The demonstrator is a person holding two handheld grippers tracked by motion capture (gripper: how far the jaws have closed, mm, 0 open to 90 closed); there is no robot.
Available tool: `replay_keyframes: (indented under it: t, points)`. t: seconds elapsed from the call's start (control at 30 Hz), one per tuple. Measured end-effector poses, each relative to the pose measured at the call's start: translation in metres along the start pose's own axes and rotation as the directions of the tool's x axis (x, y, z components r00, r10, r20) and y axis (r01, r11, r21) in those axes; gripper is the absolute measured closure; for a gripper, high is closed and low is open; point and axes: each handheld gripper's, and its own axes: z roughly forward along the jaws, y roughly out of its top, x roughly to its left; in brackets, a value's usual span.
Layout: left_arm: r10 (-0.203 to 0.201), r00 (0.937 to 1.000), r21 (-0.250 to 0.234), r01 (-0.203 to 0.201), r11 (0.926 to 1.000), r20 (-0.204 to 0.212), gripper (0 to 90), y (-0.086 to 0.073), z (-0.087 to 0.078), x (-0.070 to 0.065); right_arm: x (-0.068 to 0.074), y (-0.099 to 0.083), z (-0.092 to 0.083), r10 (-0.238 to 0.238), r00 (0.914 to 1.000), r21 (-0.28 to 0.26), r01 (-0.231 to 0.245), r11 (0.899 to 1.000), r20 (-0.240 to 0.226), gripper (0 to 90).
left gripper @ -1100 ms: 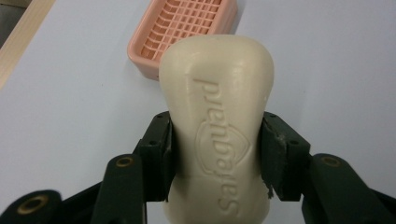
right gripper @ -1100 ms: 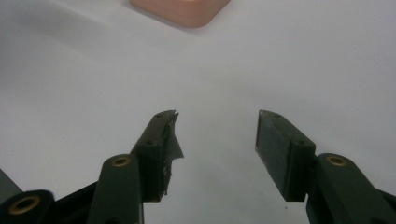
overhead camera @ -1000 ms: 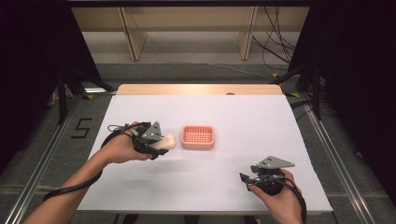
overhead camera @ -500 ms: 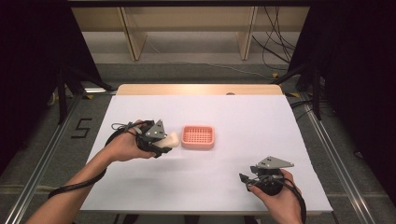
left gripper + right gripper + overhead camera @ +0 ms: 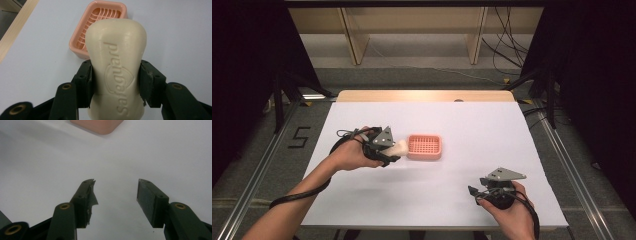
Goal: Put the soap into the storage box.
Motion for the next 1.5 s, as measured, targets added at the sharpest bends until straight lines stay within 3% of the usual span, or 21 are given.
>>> replay_keyframes:
  t: [0.03,0.1,0.3,0.33,0.43,0.47,0.63,0.7,0.77,0.8,0.87,1.0,1.07,1.13,1.23,1.33,1.47,1.5]
  points:
    - [-0.004,1.0000,0.014,0.003,0.9999,0.008,49.8,0.001,0.000,0.000,-0.002,0.000,0.000,-0.016,0.9999,0.003,0.016,1.000,0.002,48.2]
    - [-0.004,1.0000,-0.002,0.004,1.0000,0.000,49.7,0.003,0.002,0.000,0.001,0.000,0.000,0.012,0.9999,0.003,-0.012,1.000,0.006,48.2]
    - [-0.013,0.9999,-0.004,0.013,0.9999,0.000,49.8,0.006,0.003,0.003,0.000,0.000,-0.001,0.011,0.9999,0.013,-0.011,1.000,-0.005,48.2]
    - [-0.004,1.0000,-0.005,0.004,1.0000,-0.002,49.8,0.007,0.004,0.004,-0.002,0.000,0.000,-0.015,0.9999,0.000,0.015,1.000,0.003,48.2]
    - [-0.010,0.9999,-0.016,0.010,0.9998,0.005,49.8,0.008,0.006,0.005,-0.002,0.000,0.000,-0.015,0.9999,-0.002,0.015,1.000,0.001,48.2]
    - [-0.018,0.9998,-0.013,0.018,0.9998,0.006,49.8,0.009,0.007,0.006,0.000,0.001,-0.002,0.015,0.9999,0.005,-0.015,1.000,-0.007,48.2]
    - [-0.007,1.0000,-0.008,0.007,0.9999,0.005,49.7,0.010,0.010,0.008,-0.002,0.001,-0.002,-0.001,1.0000,-0.001,0.001,1.000,-0.003,48.2]
    - [-0.012,0.9999,-0.008,0.012,0.9999,0.009,49.8,0.011,0.011,0.008,0.001,0.001,-0.003,0.032,0.9994,0.007,-0.032,0.999,-0.011,48.3]
    - [-0.009,0.9999,-0.007,0.009,0.9999,0.005,49.8,0.011,0.012,0.009,0.001,0.001,-0.003,0.030,0.9995,0.005,-0.030,1.000,-0.007,48.3]
    - [-0.024,0.9997,-0.007,0.024,0.9997,0.006,49.8,0.011,0.013,0.009,-0.003,0.001,-0.002,-0.017,0.9998,-0.012,0.018,1.000,0.006,48.3]
    - [-0.010,0.9999,-0.003,0.010,0.9999,0.007,49.8,0.013,0.013,0.011,-0.002,0.001,-0.003,-0.001,1.0000,-0.007,0.001,1.000,0.005,48.3]
    - [0.004,1.0000,-0.006,-0.004,1.0000,-0.002,49.7,0.016,0.013,0.012,-0.002,0.001,-0.003,-0.016,0.9999,-0.014,0.016,1.000,0.003,48.3]
    - [0.002,1.0000,-0.004,-0.002,1.0000,-0.001,49.7,0.017,0.013,0.012,-0.001,0.002,-0.003,0.000,1.0000,-0.009,0.000,1.000,-0.002,48.3]
    - [-0.014,0.9999,-0.006,0.014,0.9999,-0.002,49.8,0.018,0.015,0.013,-0.002,0.001,-0.003,-0.014,0.9999,-0.012,0.014,1.000,0.006,48.2]
    - [0.002,1.0000,-0.002,-0.002,1.0000,-0.003,49.7,0.020,0.016,0.014,-0.003,0.001,-0.003,-0.019,0.9998,-0.019,0.019,1.000,0.009,48.3]
    - [-0.014,0.9998,-0.003,0.014,0.9999,0.012,49.8,0.022,0.020,0.014,-0.003,0.001,-0.003,-0.017,0.9998,-0.026,0.017,1.000,0.007,48.3]
    - [0.004,1.0000,0.004,-0.004,1.0000,0.007,49.7,0.026,0.022,0.016,-0.003,0.001,-0.003,-0.019,0.9998,-0.020,0.019,1.000,0.007,48.3]
    - [-0.009,1.0000,0.000,0.009,1.0000,0.003,49.8,0.026,0.023,0.016,-0.003,0.001,-0.003,-0.019,0.9998,-0.021,0.019,1.000,0.008,48.3]
